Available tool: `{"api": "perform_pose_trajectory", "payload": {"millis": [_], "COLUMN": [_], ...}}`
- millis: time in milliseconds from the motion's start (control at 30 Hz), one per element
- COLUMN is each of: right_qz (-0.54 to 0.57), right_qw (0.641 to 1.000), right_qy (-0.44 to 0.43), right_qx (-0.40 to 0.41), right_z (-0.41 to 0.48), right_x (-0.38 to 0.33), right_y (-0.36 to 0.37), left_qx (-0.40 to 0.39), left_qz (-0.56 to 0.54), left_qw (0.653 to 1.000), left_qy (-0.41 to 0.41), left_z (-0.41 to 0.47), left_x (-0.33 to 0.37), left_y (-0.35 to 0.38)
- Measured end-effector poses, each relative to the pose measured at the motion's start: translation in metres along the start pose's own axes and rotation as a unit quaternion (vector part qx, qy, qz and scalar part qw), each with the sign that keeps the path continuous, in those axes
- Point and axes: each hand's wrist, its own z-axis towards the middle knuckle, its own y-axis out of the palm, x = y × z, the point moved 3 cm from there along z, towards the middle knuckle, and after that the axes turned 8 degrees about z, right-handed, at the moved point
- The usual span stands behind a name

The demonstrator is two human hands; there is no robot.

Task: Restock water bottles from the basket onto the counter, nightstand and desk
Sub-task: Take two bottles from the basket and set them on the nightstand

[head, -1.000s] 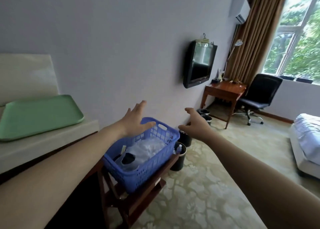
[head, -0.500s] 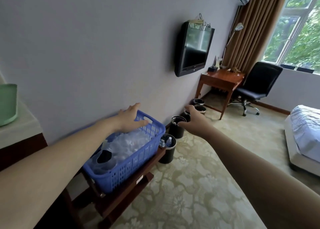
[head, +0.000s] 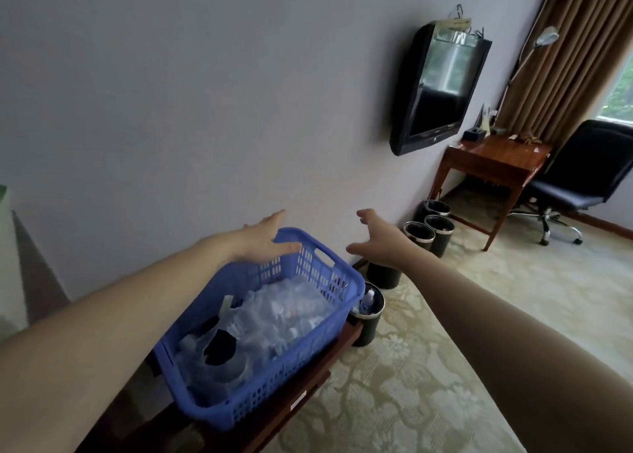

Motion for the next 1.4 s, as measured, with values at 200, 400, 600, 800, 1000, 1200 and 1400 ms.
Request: {"api": "perform_pose_trajectory", "payload": {"millis": [200, 400, 600, 800, 1000, 1200, 1400], "right_qz": [-0.021, -0.038, -0.054, -0.071, -0.076, -0.08, -0.095], "right_qw": [0.998, 0.993, 0.983, 0.966, 0.942, 0.917, 0.891], "right_qy": [-0.014, -0.038, -0.075, -0.118, -0.147, -0.159, -0.172], "right_qx": [-0.059, -0.11, -0.161, -0.221, -0.291, -0.357, -0.41], "right_z": [0.072, 0.128, 0.191, 0.259, 0.31, 0.327, 0.332], "right_x": [-0.005, -0.001, 0.007, 0.019, 0.032, 0.046, 0.062], "right_y": [0.034, 0.067, 0.083, 0.102, 0.133, 0.185, 0.253], "left_qx": [-0.001, -0.03, -0.023, -0.018, -0.017, -0.02, -0.005], "left_qz": [-0.027, -0.079, -0.103, -0.143, -0.183, -0.202, -0.191], "left_qw": [0.999, 0.994, 0.988, 0.969, 0.941, 0.919, 0.911], "left_qy": [-0.029, -0.062, -0.114, -0.203, -0.286, -0.337, -0.367], "left_z": [0.037, 0.069, 0.106, 0.139, 0.153, 0.156, 0.162], "left_x": [-0.047, -0.086, -0.112, -0.139, -0.156, -0.173, -0.197], "left_y": [-0.003, 0.006, 0.018, 0.039, 0.067, 0.101, 0.144]}}
